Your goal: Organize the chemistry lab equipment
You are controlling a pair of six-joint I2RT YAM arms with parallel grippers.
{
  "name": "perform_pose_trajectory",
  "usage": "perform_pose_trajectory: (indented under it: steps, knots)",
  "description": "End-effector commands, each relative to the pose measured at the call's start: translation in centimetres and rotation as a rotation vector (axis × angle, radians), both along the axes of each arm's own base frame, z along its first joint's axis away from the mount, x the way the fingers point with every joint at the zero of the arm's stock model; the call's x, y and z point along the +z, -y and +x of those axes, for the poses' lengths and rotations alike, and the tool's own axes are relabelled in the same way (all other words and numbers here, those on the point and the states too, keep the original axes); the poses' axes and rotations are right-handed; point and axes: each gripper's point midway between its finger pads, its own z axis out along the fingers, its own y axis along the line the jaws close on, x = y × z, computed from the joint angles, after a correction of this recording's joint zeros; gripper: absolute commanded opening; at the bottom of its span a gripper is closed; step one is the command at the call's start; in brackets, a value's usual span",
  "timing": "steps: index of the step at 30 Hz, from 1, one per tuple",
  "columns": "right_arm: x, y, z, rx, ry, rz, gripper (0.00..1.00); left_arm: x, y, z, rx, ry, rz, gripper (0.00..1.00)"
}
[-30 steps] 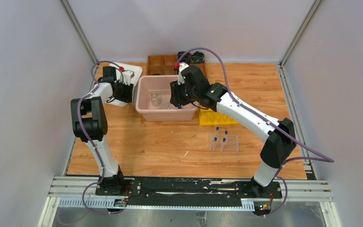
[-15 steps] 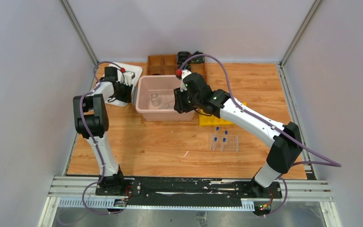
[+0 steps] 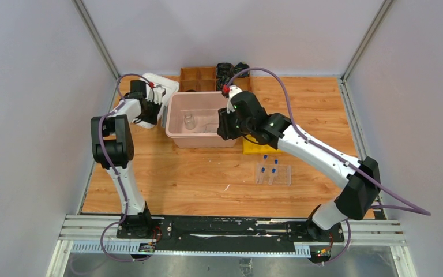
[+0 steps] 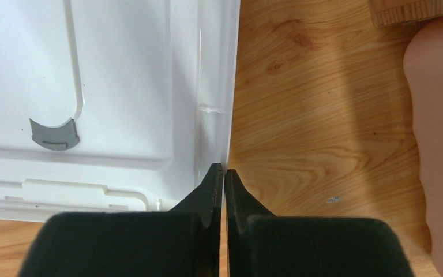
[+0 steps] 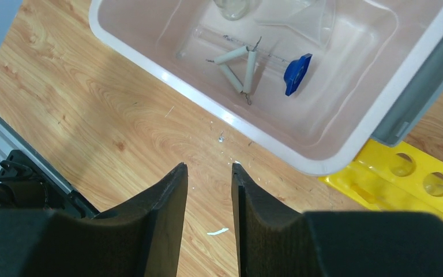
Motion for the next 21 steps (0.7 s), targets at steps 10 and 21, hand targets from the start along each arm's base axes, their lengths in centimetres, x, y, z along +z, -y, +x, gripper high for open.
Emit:
perform_pose_trajectory:
  steps: [10,21]
  knots:
    - [4.4,1.6,-1.4,0.070,0.174,0.040,0.40,7.0,-2.8,-0.7,0.025,0.107,0.219,0.00]
    - [5.5,2.1,-1.6,0.134,0.256,0.037,0.36,13.9,-1.0,-2.1,-0.084,0.220,0.214,0.00]
